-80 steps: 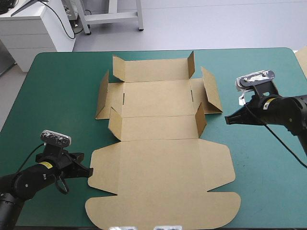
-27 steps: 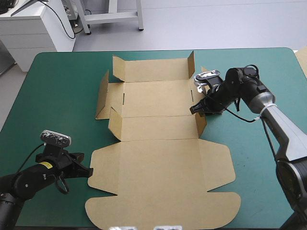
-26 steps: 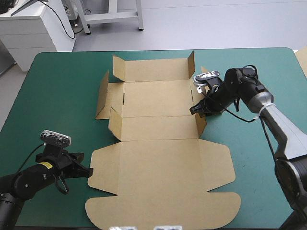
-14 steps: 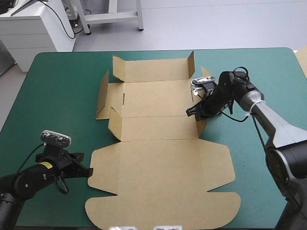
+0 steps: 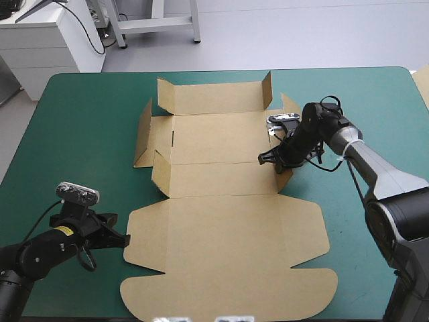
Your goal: Fold the box
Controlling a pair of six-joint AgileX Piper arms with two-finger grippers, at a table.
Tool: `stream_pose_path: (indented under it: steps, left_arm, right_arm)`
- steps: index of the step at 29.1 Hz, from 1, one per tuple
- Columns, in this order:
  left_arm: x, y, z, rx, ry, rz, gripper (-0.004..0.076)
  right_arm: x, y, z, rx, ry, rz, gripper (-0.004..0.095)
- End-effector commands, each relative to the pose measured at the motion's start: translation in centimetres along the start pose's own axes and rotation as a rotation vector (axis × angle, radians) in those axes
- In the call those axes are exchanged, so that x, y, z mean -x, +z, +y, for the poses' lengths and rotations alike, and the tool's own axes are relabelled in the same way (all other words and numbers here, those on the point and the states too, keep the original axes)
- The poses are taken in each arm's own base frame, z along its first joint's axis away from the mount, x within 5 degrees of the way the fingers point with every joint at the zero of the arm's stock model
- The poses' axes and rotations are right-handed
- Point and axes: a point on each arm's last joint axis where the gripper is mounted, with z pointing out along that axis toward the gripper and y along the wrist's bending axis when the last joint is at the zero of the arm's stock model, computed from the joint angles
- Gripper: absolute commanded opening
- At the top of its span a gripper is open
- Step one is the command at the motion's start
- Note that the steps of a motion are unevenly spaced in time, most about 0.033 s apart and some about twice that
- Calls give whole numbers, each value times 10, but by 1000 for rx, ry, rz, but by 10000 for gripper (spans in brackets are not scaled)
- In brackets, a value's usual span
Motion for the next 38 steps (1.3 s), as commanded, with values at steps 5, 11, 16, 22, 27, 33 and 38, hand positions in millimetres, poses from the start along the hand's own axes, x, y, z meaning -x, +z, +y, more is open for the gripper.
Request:
stream_pose_path:
  steps: [5,11,16,22,27,33,38]
  left_arm:
    - [13,-6,1,11,-20,-85,-8]
    - [13,-6,1,11,-20,-85,-8]
    - [12,-6,0,6,-20,-75,-8]
    - [12,-6,0,4,-27,-75,-8]
    - [12,-6,0,1,-33,-74,-8]
    - [11,-6,-1,-1,-33,-69,-8]
    - [11,-6,-1,-6,-33,-59,-8]
  right_arm:
    - [6,-29,7,-2,-76,-93,-10]
    - [16,-41,5,-66,-273,-151,-11]
    - [29,-62,14,-72,-571,-232,-21]
    - [36,-77,34,-78,-892,-287,-21]
    - [41,-77,59,-105,-1048,-351,-21]
    - [40,-72,102,-116,-1214,-432,-21]
    - [44,-74,121,-138,-1231,-533,-21]
